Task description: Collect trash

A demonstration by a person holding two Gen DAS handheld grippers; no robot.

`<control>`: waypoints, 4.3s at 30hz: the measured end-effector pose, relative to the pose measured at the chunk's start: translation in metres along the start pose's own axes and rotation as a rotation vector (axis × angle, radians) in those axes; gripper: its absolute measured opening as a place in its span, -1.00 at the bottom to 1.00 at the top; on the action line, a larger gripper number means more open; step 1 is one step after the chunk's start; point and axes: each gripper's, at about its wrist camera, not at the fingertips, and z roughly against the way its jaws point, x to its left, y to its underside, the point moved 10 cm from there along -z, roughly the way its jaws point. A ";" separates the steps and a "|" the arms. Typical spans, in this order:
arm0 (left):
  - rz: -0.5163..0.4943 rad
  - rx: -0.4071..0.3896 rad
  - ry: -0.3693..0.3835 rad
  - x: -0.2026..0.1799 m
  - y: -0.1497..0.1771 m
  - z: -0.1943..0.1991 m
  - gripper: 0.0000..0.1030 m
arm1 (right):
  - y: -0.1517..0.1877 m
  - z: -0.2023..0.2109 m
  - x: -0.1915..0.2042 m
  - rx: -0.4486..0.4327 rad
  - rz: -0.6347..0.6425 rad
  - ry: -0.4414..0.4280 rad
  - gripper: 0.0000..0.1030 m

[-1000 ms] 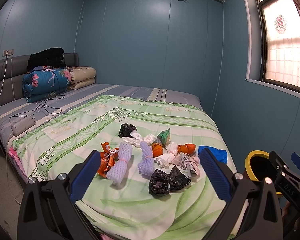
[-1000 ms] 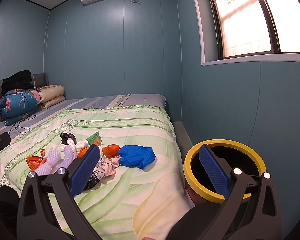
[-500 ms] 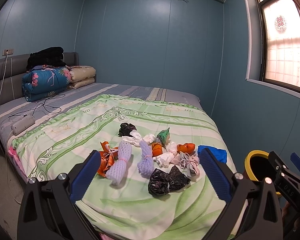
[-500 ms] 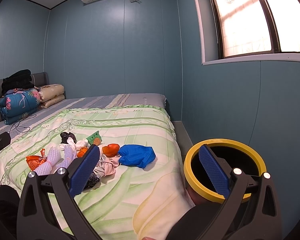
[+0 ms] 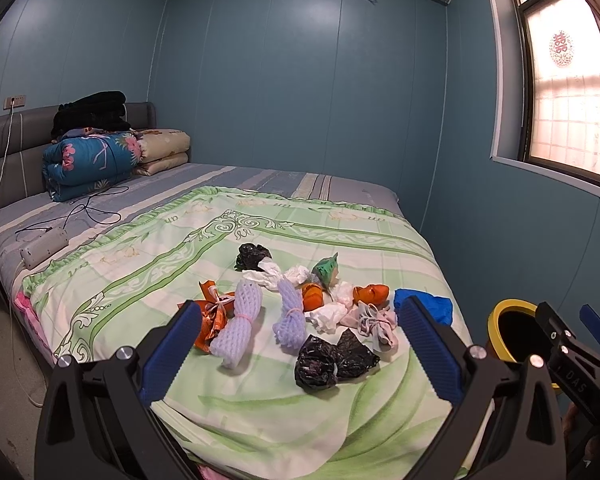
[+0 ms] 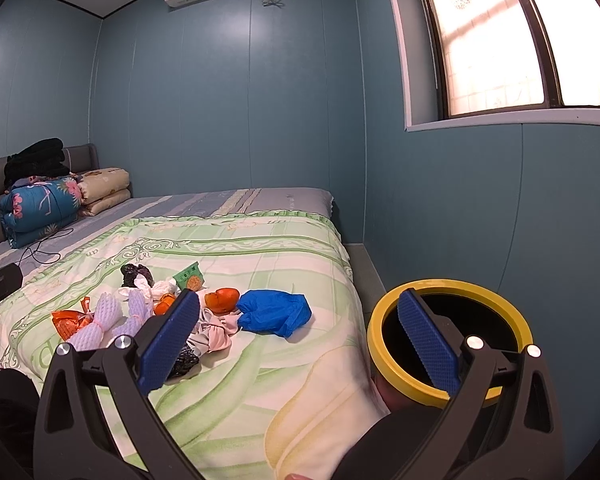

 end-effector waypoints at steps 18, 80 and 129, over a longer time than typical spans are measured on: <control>-0.038 0.210 0.096 0.041 0.032 -0.057 0.86 | 0.008 -0.063 0.014 0.159 0.103 -0.116 0.85; 0.136 0.579 0.214 0.138 0.080 -0.251 -0.64 | 0.098 -0.270 0.052 0.706 0.024 -0.240 -0.46; -0.115 0.174 0.629 -0.152 -0.056 -0.119 -0.63 | -0.078 -0.080 -0.114 0.219 -0.167 -0.255 -0.62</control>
